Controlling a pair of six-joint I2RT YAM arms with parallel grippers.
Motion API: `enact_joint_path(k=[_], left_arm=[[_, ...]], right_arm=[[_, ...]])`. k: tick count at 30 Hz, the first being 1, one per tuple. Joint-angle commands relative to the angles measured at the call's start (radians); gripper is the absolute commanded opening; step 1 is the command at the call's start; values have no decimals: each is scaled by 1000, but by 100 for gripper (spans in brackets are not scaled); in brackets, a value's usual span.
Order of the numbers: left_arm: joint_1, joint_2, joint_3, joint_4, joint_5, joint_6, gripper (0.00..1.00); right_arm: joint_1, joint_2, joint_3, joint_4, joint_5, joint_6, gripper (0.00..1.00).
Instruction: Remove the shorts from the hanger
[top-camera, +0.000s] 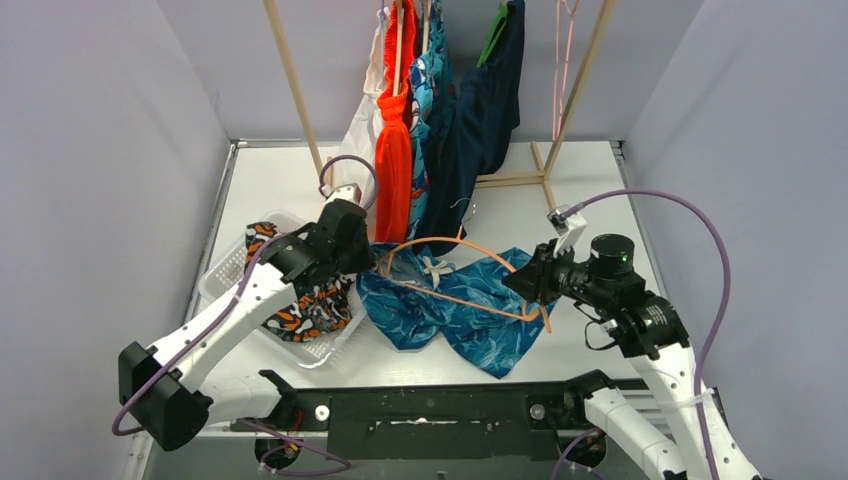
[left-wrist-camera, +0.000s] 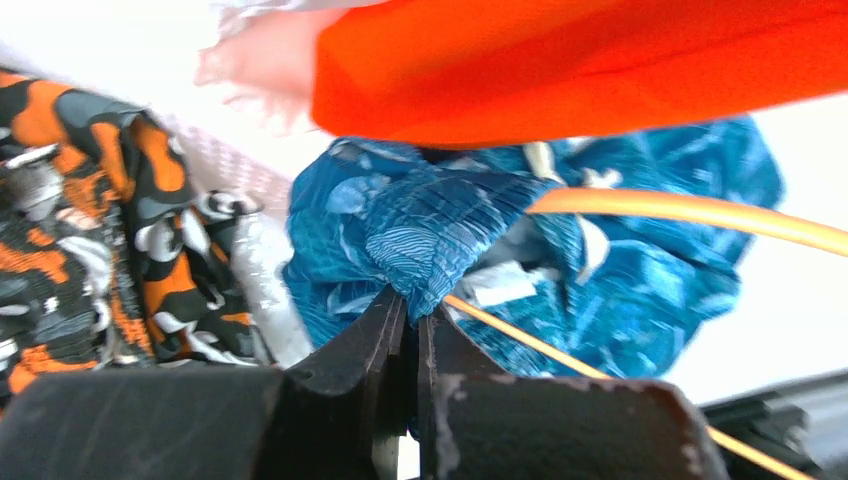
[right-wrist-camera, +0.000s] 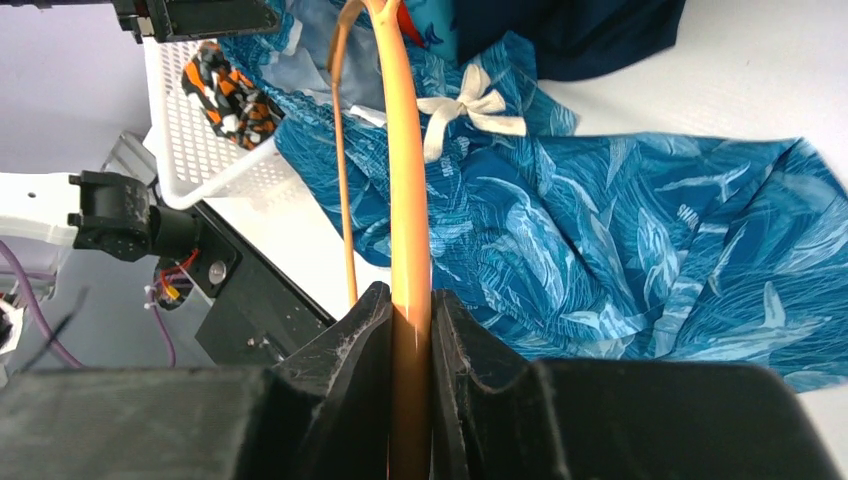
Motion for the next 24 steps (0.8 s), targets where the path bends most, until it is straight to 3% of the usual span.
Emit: enact_joint_path(k=[1, 5, 13, 20, 24], left_arm=[[4, -77, 90, 135, 226, 68, 0], [-33, -30, 162, 152, 394, 71, 0], [-197, 96, 293, 213, 444, 73, 0], [-206, 142, 280, 280, 382, 25, 0], [-165, 130, 218, 258, 261, -18, 0]], right_arm=[[-8, -44, 103, 39, 38, -14, 0], [-8, -74, 167, -25, 81, -25, 0], [-3, -166, 324, -217, 358, -29, 0], [60, -172, 473, -371, 486, -18, 0], [144, -154, 539, -445, 498, 36, 0]])
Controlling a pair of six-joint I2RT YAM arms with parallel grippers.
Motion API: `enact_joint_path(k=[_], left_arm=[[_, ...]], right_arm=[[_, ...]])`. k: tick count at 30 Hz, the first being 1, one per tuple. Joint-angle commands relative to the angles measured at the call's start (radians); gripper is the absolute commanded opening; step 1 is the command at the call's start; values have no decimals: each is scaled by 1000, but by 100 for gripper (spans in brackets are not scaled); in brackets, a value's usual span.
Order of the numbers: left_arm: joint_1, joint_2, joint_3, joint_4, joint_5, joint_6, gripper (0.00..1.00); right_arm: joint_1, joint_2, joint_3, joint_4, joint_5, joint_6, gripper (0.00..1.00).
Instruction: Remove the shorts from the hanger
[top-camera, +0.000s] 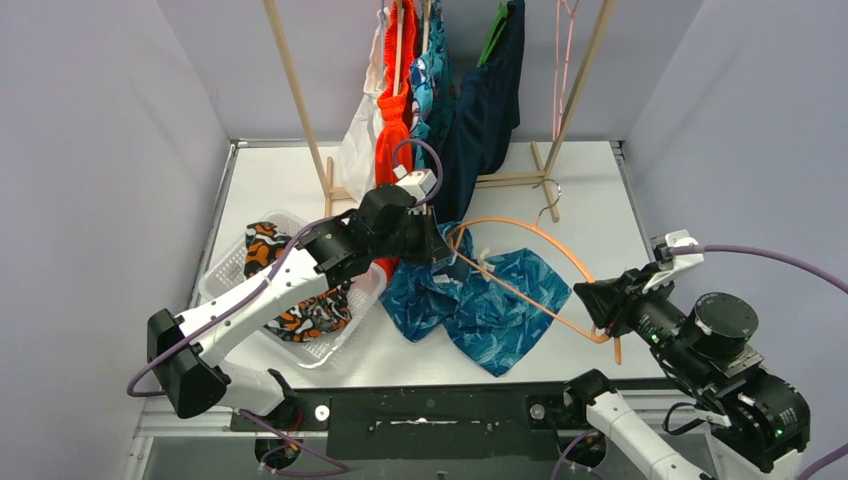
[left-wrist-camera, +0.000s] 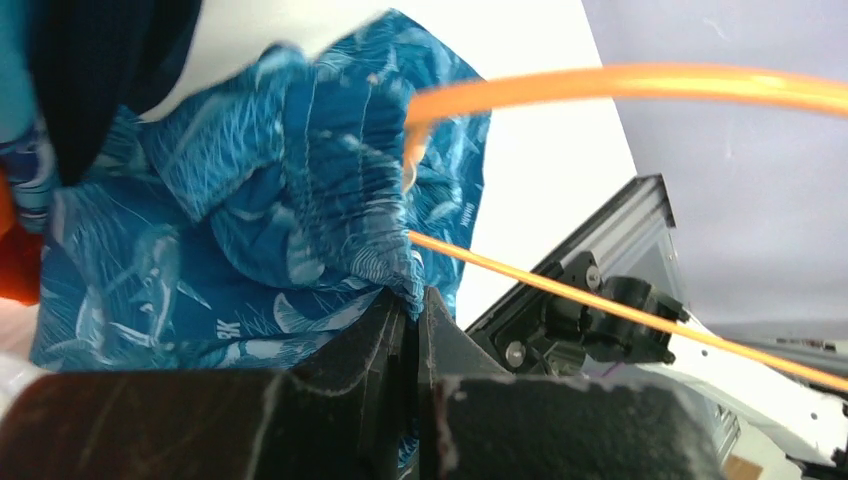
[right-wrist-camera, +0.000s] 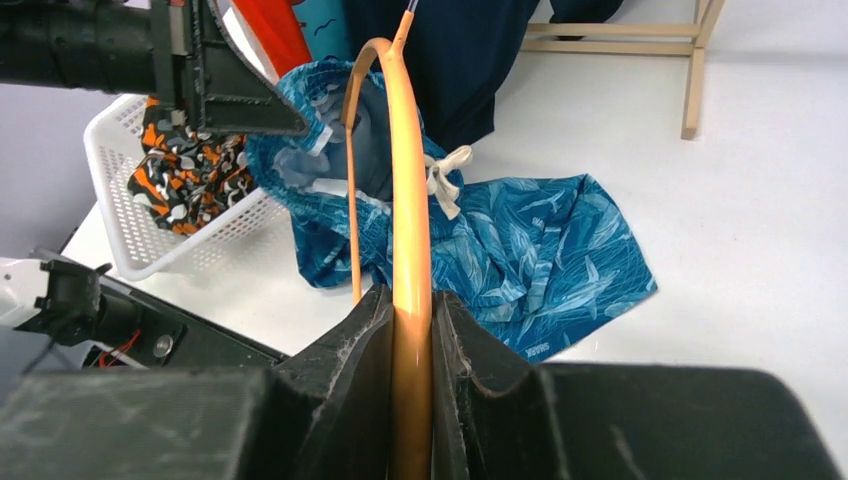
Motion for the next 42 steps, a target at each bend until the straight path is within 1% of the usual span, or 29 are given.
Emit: enact_joint_path(k=[1, 3, 5, 6, 7, 11, 13, 15, 17, 20, 25, 26, 29, 31, 33, 37, 42], left_arm=[[61, -31, -52, 65, -105, -65, 0], [103, -46, -116, 91, -97, -86, 0], [121, -57, -166, 121, -85, -102, 0], [122, -58, -183, 139, -67, -102, 0], [121, -55, -194, 154, -45, -101, 0], [104, -24, -210, 160, 47, -73, 0], [75, -12, -212, 160, 91, -39, 0], [32, -9, -217, 156, 100, -12, 0], [-25, -12, -221, 141, 77, -3, 0], [-78, -24, -251, 139, 66, -7, 0], [-167, -21, -250, 63, -2, 22, 0], [-179, -19, -247, 43, -27, 24, 7], [-196, -28, -257, 3, -105, 6, 21], [-197, -47, -261, -1, -147, -3, 31], [-197, -72, -263, -3, -188, -12, 42], [-197, -131, -271, -6, -262, -25, 54], [-193, -221, -315, 2, -338, -56, 58]], right_arm=[[86, 26, 85, -29, 72, 63, 0], [123, 26, 101, -49, 51, 95, 0], [150, 30, 111, -67, 30, 117, 0], [159, 32, 115, -75, 46, 128, 0], [161, 33, 118, -84, 68, 136, 0], [163, 22, 121, -96, 247, 143, 0], [163, 16, 113, -75, 314, 143, 0], [162, 22, 111, -63, 358, 128, 0], [163, 32, 113, -55, 393, 110, 0], [163, 58, 106, -26, 424, 83, 0], [161, 105, 58, 89, 435, 54, 0], [161, 114, 52, 110, 430, 46, 0], [160, 156, 40, 169, 419, 20, 0], [159, 188, 40, 183, 413, 3, 0], [158, 226, 48, 185, 441, -8, 0], [157, 268, 61, 208, 505, -36, 0], [160, 306, 73, 237, 529, -97, 0]])
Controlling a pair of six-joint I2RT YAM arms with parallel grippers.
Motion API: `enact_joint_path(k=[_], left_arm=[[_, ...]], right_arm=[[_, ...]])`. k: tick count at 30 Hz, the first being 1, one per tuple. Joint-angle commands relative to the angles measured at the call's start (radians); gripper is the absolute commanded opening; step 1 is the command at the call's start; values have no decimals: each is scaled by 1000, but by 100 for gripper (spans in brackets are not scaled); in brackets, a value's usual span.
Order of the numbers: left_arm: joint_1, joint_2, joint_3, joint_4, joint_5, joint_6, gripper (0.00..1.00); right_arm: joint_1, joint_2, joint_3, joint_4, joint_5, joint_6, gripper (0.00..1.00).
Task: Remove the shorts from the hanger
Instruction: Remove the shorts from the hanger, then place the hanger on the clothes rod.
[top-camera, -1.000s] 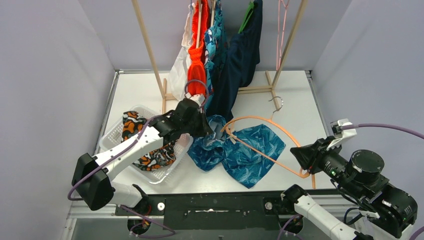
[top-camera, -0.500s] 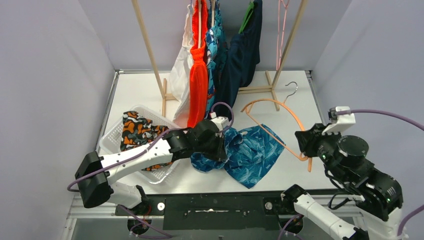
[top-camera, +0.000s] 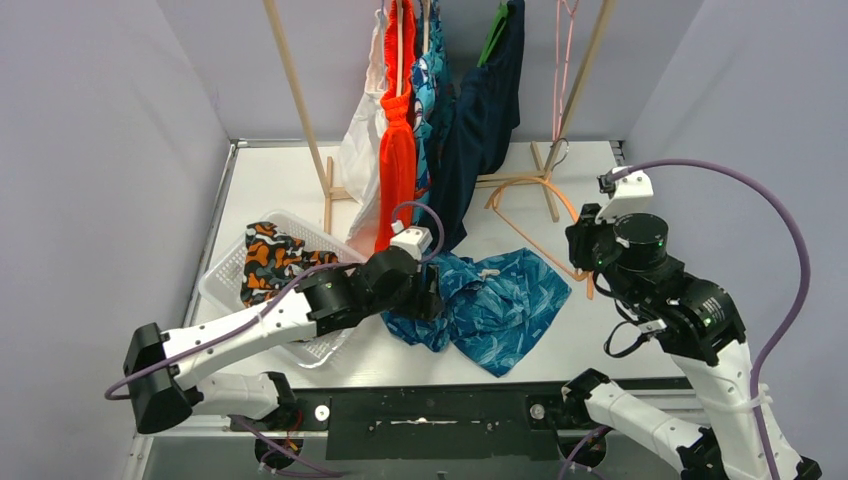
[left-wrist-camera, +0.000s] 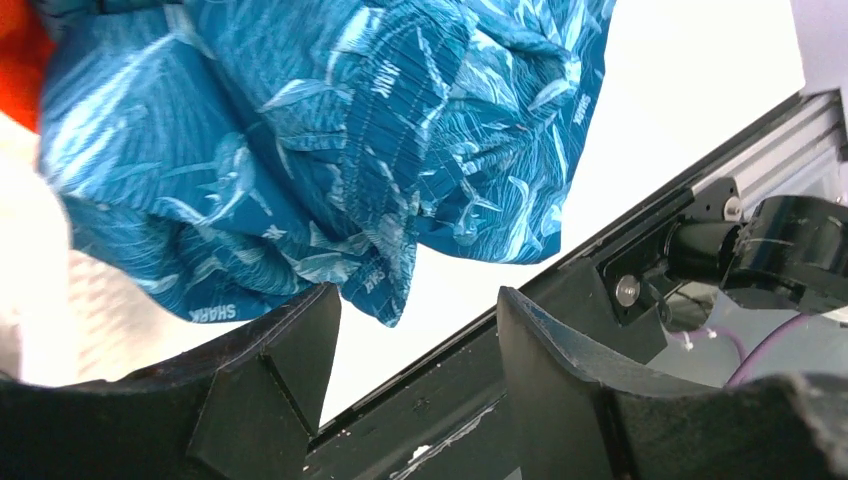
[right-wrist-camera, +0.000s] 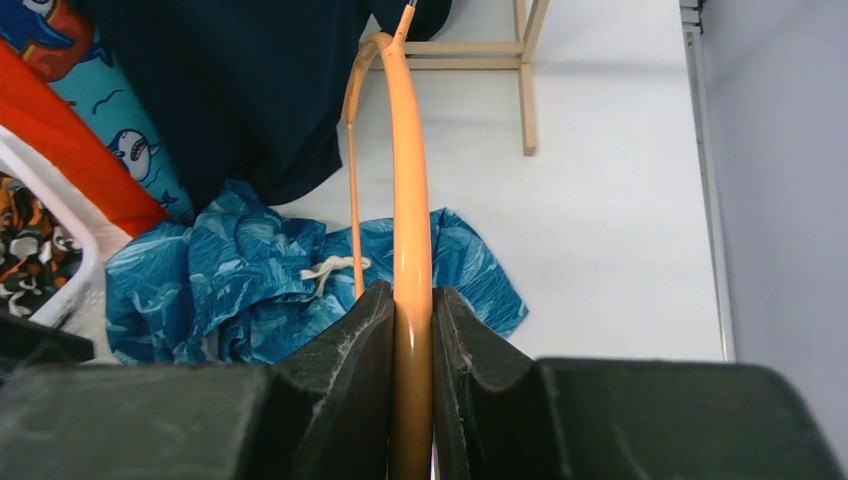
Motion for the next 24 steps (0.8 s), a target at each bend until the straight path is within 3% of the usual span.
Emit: enact_joint_path(k=[1, 11, 18, 24], left_arm=[[7, -102, -27, 26, -107, -39, 59], [14, -211, -84, 35, -158, -86, 60], [16, -234, -107, 29, -156, -103, 60], [17, -233, -116, 44, -147, -103, 61]], right_arm=[[3, 26, 40, 124, 66, -73, 0], [5, 96, 91, 155, 137, -141, 0], [5, 33, 18, 109, 165, -58, 0], [5, -39, -54, 24, 26, 5, 0]])
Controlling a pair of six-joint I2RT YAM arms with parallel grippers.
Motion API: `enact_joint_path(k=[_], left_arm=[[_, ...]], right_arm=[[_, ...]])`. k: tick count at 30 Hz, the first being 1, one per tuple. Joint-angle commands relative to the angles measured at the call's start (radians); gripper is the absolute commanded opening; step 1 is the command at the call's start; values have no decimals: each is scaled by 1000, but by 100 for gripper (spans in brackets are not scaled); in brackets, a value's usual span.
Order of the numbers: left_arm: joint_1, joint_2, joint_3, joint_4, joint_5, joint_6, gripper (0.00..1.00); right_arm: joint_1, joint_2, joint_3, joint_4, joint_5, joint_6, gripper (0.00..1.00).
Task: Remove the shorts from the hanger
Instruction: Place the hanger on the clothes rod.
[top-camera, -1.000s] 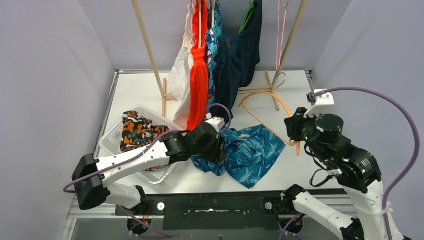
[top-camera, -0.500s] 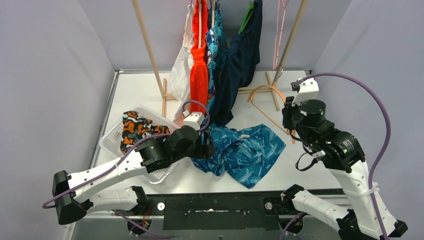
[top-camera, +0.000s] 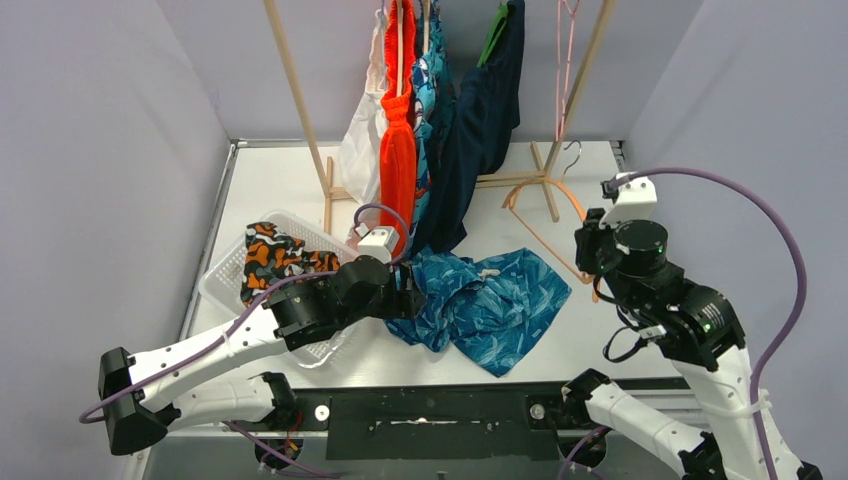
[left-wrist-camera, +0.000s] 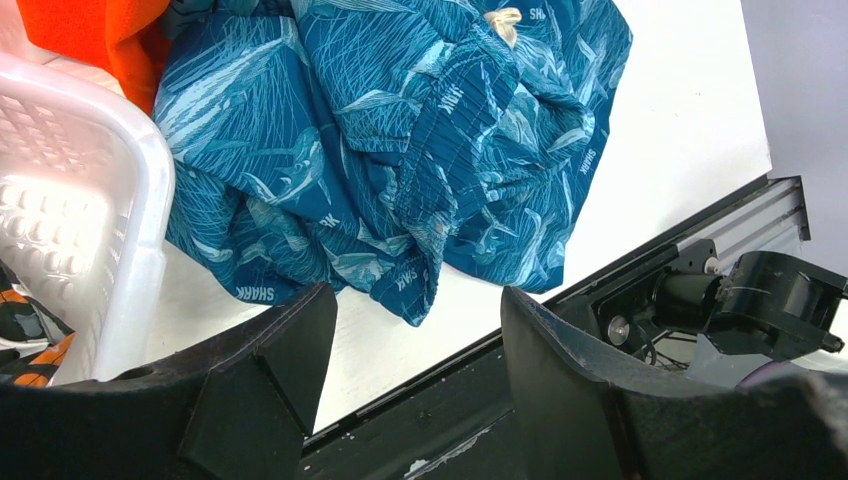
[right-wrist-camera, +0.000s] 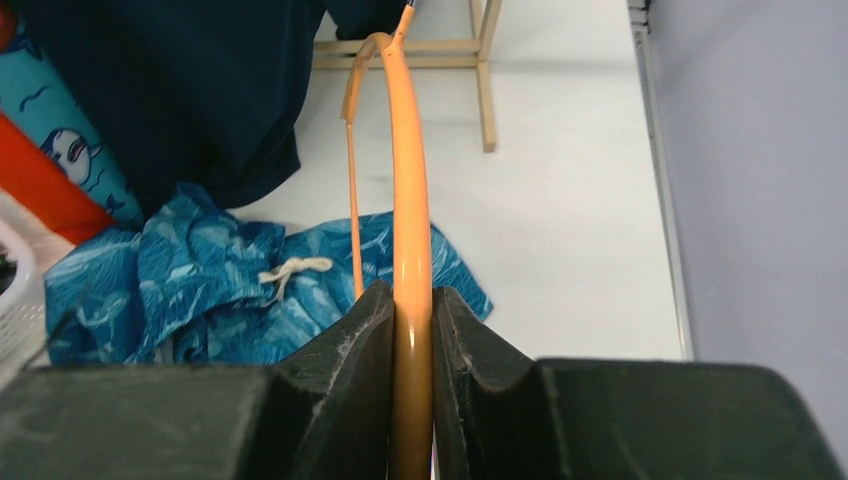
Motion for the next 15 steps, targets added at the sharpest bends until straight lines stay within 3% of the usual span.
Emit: enact_joint_path(k=[1, 7, 15], left_arm=[[5, -19, 1, 44, -11, -6, 60], [8, -2, 6, 59, -2, 3, 60], [9, -3, 8, 55, -3, -2, 60]], right_arm=[[6, -52, -41, -10, -117, 62, 0], [5, -35, -61, -14, -279, 61, 0], [5, 61, 59, 50, -145, 2, 0]])
